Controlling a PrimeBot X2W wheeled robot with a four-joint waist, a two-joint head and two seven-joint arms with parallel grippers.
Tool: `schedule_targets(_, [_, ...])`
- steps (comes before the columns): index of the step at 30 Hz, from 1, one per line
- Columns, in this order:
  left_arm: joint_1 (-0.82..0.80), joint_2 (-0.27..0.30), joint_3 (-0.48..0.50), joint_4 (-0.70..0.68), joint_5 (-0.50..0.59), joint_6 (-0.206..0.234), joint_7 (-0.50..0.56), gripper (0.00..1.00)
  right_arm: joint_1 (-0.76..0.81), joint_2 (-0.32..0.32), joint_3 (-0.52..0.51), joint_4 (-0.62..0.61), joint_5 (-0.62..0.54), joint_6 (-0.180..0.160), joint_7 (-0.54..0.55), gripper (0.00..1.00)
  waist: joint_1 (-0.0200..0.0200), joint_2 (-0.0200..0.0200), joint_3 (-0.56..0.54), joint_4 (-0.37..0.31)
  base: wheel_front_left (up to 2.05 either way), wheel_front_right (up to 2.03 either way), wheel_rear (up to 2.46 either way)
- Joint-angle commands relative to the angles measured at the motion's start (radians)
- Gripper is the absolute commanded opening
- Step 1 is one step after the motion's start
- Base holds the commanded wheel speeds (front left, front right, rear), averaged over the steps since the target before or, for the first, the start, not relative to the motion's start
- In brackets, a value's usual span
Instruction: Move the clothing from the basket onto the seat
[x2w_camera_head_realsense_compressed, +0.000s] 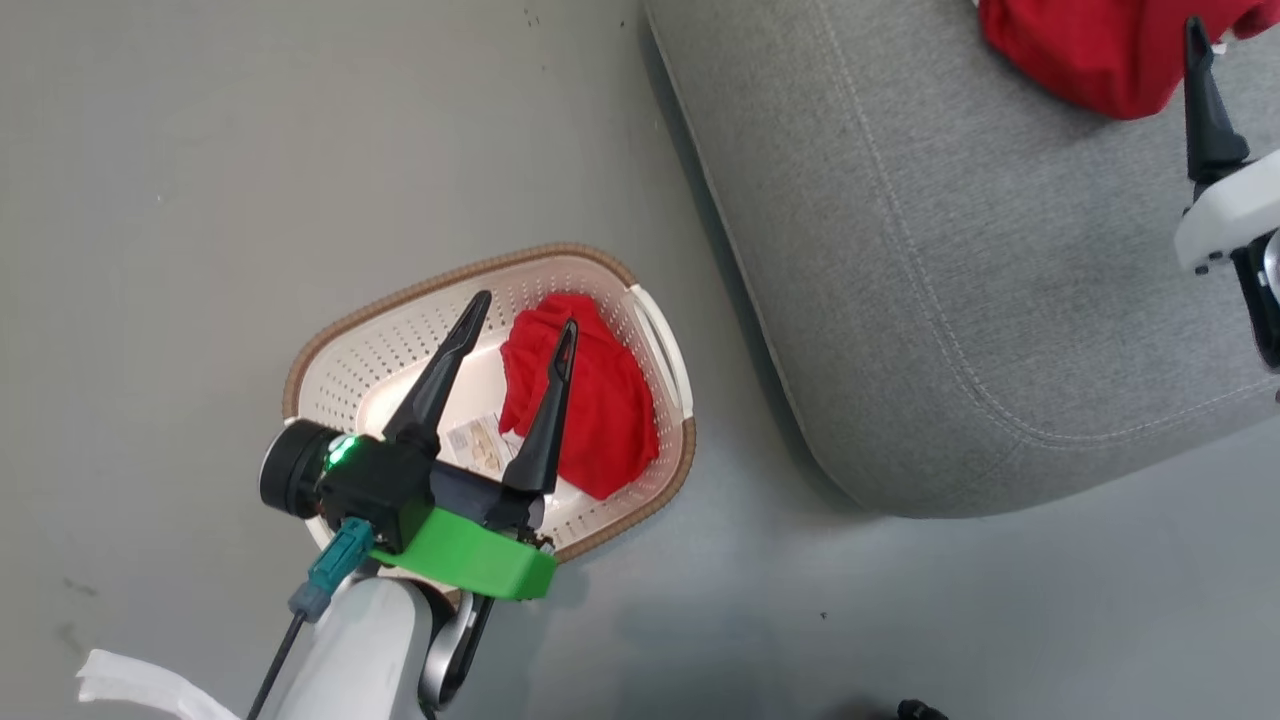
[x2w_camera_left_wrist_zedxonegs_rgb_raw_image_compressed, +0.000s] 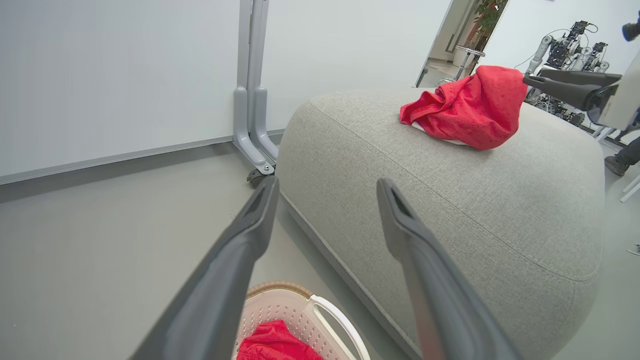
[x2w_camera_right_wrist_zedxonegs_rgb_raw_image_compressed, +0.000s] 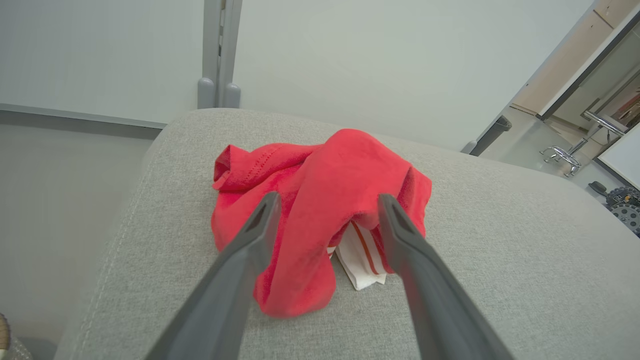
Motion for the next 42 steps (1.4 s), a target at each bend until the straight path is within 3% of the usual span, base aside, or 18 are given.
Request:
schedule_targets(1, [0.024,-0.004,0.012,0.002,-0.012,-0.003,0.000,1.00,0.039,-0.011,0.013,-0.021,0.001,-0.002,-0.003,1.00,0.0000,-0.0001,-0.133,-0.035,0.00,0.00,0.00])
schedule_targets(8, [0.111,-0.028,0.091,0.000,-0.030,-0.003,0.000,1.00,0.180,-0.030,0.018,-0.157,0.057,-0.002,-0.003,1.00,0.0000,-0.0001,-0.285,-0.035,0.00,0.00,0.00])
schedule_targets(14, [0.172,-0.032,0.163,-0.014,-0.061,-0.003,0.000,1.00,0.314,0.007,0.003,-0.355,0.065,-0.002,-0.003,1.00,0.0000,-0.0001,-0.376,-0.006,0.00,0.00,0.00])
schedule_targets(19, [0.216,-0.032,0.210,-0.019,-0.076,0.002,0.000,1.00,0.459,0.108,-0.073,-0.536,0.070,-0.002,-0.003,1.00,0.0000,-0.0001,-0.431,0.045,0.00,0.00,0.00])
schedule_targets(26, [0.252,-0.032,0.238,-0.006,-0.090,0.008,0.000,1.00,0.651,0.254,-0.136,-0.700,0.033,-0.002,-0.003,1.00,0.0000,-0.0001,-0.469,0.128,0.00,0.00,0.00])
schedule_targets(32, [0.303,-0.032,0.279,0.009,-0.127,0.034,0.000,1.00,0.783,0.343,-0.152,-0.692,0.012,-0.002,-0.003,1.00,0.0000,-0.0001,-0.511,0.204,0.00,0.00,0.00])
schedule_targets(42, [0.358,-0.032,0.271,0.027,-0.131,0.048,0.000,1.00,0.865,0.390,-0.171,-0.621,-0.085,-0.002,-0.003,1.00,0.0000,-0.0001,-0.545,0.279,0.00,0.00,0.00])
